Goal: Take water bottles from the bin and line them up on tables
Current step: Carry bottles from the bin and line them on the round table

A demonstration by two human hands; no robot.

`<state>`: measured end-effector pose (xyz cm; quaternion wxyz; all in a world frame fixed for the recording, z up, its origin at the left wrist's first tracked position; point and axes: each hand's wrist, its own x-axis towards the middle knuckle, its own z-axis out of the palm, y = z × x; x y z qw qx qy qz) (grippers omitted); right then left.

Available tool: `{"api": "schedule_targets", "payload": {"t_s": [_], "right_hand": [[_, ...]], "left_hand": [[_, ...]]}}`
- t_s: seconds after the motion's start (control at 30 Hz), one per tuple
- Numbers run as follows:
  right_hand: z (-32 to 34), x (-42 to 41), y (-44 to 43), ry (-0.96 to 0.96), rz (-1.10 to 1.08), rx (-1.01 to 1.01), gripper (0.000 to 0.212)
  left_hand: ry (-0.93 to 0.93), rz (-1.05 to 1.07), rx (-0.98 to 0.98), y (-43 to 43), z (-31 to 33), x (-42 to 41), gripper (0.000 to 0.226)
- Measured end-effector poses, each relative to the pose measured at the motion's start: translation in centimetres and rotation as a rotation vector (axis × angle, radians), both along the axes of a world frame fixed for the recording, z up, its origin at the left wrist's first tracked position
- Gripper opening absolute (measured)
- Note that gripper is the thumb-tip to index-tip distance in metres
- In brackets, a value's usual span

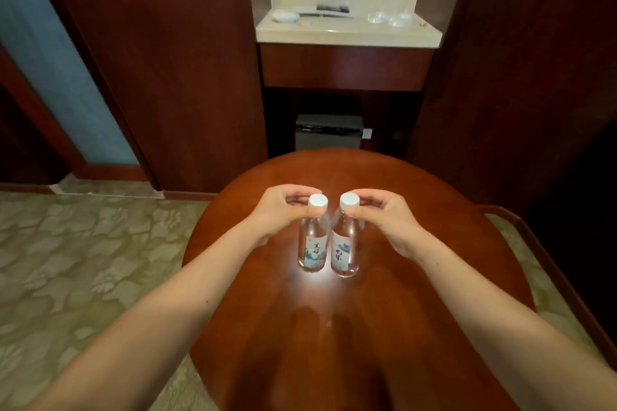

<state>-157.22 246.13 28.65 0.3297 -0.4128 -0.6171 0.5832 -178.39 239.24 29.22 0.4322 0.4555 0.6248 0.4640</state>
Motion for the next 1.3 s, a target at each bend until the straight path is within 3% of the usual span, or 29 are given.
{"api": "schedule_targets", "payload": {"t_s": [0.1,0.27,0.43,0.6,0.9,1.1,1.3], "right_hand": [[-4.0,-2.5,4.6,-0.018,-0.020,-0.038,0.028],[-3.7,-3.0,6.3,0.060,-0.031,-0.020,0.031],[-7.4,-4.3,8.9,0.065,-0.067,-0.089,0.035],[-8.2,-4.7,9.8,0.130,-0.150,-0.136,0.020],[-8.6,-5.4,9.7,-0.091,-0.141,-0.023,0.027],[-9.3,-4.6,8.1,-0.106,-0.113,-0.058,0.045],[-10.6,-4.3,8.0,-0.236,-0.077,0.049,0.066]], "left_hand": [[0.006,-0.010,-0.047,4.9,-4.2,-2.6,0.038],[-0.002,0.013,0.036,6.3,-4.0,-3.0,0.040],[-0.015,-0.015,-0.015,9.1,-7.4,-4.2,0.043],[0.003,-0.065,-0.054,9.3,-8.8,-4.1,0.049],[0.036,-0.101,-0.004,9.2,-8.8,-3.1,0.042],[0.069,-0.128,-0.015,8.3,-9.8,-3.0,0.057],[0.120,-0.165,-0.050,8.1,-10.8,-2.7,0.078]]}}
